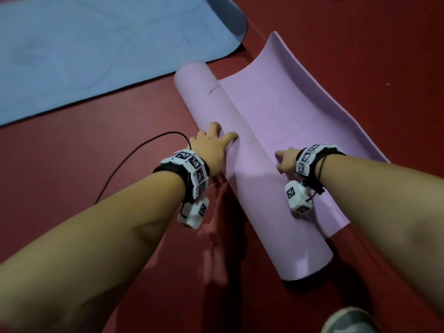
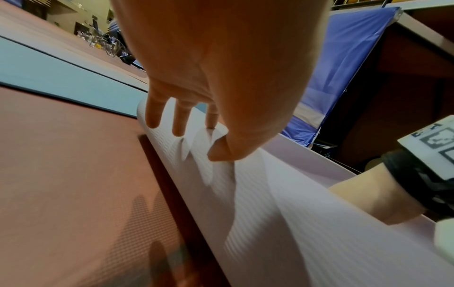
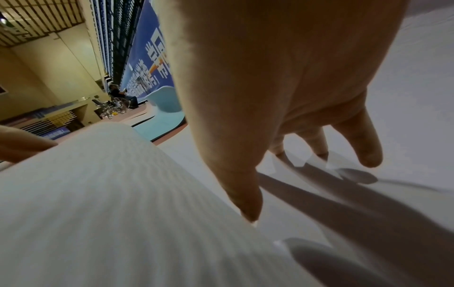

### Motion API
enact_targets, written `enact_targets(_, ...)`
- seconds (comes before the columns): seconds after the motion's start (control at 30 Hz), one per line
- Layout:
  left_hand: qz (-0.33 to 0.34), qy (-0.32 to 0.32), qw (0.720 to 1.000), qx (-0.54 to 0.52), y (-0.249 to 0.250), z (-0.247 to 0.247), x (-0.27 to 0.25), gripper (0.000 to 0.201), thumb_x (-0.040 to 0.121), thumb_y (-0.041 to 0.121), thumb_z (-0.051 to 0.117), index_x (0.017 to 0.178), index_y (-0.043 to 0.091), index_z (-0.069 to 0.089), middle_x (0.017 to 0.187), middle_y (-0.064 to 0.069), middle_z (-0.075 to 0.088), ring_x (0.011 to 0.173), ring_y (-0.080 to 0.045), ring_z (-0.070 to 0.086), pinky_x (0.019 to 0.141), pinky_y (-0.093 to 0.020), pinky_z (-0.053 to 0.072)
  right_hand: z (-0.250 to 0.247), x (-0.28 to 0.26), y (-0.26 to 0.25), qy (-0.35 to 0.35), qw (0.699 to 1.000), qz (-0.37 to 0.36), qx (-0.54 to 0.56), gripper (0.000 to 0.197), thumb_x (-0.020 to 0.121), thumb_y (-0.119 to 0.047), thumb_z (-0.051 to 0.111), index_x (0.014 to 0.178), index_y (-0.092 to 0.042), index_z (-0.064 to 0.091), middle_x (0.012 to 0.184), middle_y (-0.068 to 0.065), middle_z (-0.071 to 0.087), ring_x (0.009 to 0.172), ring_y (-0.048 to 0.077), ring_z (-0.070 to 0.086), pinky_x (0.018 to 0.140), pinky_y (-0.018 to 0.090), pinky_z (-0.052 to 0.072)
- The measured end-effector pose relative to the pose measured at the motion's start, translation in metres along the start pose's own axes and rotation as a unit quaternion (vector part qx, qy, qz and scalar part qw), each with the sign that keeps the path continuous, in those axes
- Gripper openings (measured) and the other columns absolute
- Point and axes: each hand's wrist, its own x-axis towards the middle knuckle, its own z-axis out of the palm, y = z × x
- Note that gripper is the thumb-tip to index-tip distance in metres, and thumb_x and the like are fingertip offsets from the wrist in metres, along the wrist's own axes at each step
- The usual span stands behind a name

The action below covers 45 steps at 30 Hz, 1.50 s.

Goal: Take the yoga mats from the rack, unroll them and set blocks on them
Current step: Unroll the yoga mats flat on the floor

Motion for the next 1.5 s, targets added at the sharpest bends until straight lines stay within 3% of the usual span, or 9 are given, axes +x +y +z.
enact_targets(0.1,0.004,0.008,1.0,-0.004,-0.011,-0.001,-0.006,0.076,0.072,0.026,0.075,0.138,0.03,0.038,0.153,-0.006,0.024,0.139,-0.031,0.029,0.101,-0.051,0.039,-0.002,-0.006,-0.018,-0.013,1.0,-0.024,0.007,0.054,0.087,-0.025,0.067,0.136,-0.008,0.05,0.133,0.014,0.058,0.115,0.028,0.058,0.1,0.037,0.046)
enact_targets(0.2,0.024,-0.016,0.999,-0.038,-0.021,0.004,-0.01,0.073,0.078,0.023,0.069,0.142,0.013,0.035,0.165,0.0,0.008,0.151,-0.022,0.01,0.113,-0.053,0.033,-0.012,-0.006,-0.037,-0.008,0.999,-0.048,0.009,0.048,0.085,-0.013,0.066,0.132,-0.008,0.055,0.118,0.01,0.064,0.099,0.025,0.061,0.086,0.032,0.05)
enact_targets(0.3,0.015,-0.006,0.998,-0.06,-0.035,0.004,-0.019,0.078,0.076,0.029,0.069,0.145,0.02,0.033,0.158,-0.002,0.022,0.144,-0.024,0.025,0.103,-0.049,0.043,-0.022,-0.001,-0.06,0.013,0.997,-0.074,-0.013,0.066,0.084,-0.012,0.068,0.145,-0.008,0.043,0.12,0.013,0.064,0.107,0.029,0.062,0.084,0.035,0.051)
enact_targets(0.43,-0.021,0.004,0.999,-0.028,-0.043,-0.005,-0.027,0.065,0.085,0.039,0.057,0.145,0.039,0.034,0.134,-0.007,0.037,0.116,-0.031,0.044,0.085,-0.042,0.047,-0.026,0.006,-0.078,0.04,0.994,-0.103,-0.01,0.081,0.085,-0.022,0.073,0.153,-0.013,0.029,0.153,0.012,0.039,0.137,0.028,0.042,0.106,0.033,0.035)
enact_targets(0.6,-0.01,0.043,0.999,0.002,-0.051,-0.009,-0.028,0.045,0.083,0.037,0.058,0.126,0.025,0.056,0.151,0.001,0.036,0.139,-0.026,0.032,0.103,-0.049,0.037,-0.029,0.008,-0.11,0.092,0.973,-0.2,-0.074,0.066,0.083,-0.032,0.068,0.144,-0.023,0.045,0.125,0.02,0.058,0.11,0.039,0.06,0.092,0.041,0.051)
enact_targets(0.7,-0.021,0.042,0.999,0.015,-0.052,-0.017,-0.024,0.035,0.083,0.044,0.053,0.11,0.022,0.058,0.133,0.003,0.052,0.128,-0.024,0.046,0.107,-0.058,0.027,-0.036,0.003,-0.127,0.093,0.962,-0.231,-0.113,0.047,0.083,-0.037,0.064,0.126,-0.019,0.058,0.117,0.015,0.059,0.101,0.038,0.062,0.088,0.04,0.052)
enact_targets(0.9,-0.139,-0.013,0.989,0.043,-0.044,-0.02,-0.022,0.042,0.087,0.059,0.047,0.125,0.041,0.052,0.123,-0.008,0.041,0.11,-0.036,0.047,0.09,-0.05,0.035,-0.032,-0.011,-0.14,0.081,0.956,-0.267,-0.087,0.058,0.08,-0.025,0.071,0.134,-0.017,0.052,0.112,0.018,0.063,0.097,0.037,0.063,0.083,0.038,0.053)
enact_targets(1.2,-0.172,0.037,0.98,0.095,-0.053,-0.014,-0.027,0.066,0.08,0.072,0.054,0.121,0.02,0.055,0.124,-0.002,0.046,0.113,-0.028,0.046,0.08,-0.044,0.035,-0.028,-0.031,-0.152,0.083,0.954,-0.289,-0.016,0.065,0.083,-0.027,0.069,0.14,-0.012,0.04,0.114,0.017,0.062,0.102,0.035,0.06,0.084,0.039,0.049)
enact_targets(1.5,-0.279,-0.037,0.959,0.043,-0.079,-0.013,-0.046,0.064,0.081,0.076,0.043,0.124,0.029,0.045,0.123,-0.017,0.047,0.109,-0.044,0.053,0.1,-0.061,0.035,-0.023,-0.05,-0.189,0.061,0.93,-0.357,0.066,0.055,0.087,-0.015,0.062,0.137,-0.024,0.039,0.115,0.005,0.065,0.087,0.023,0.058,0.078,0.031,0.044)
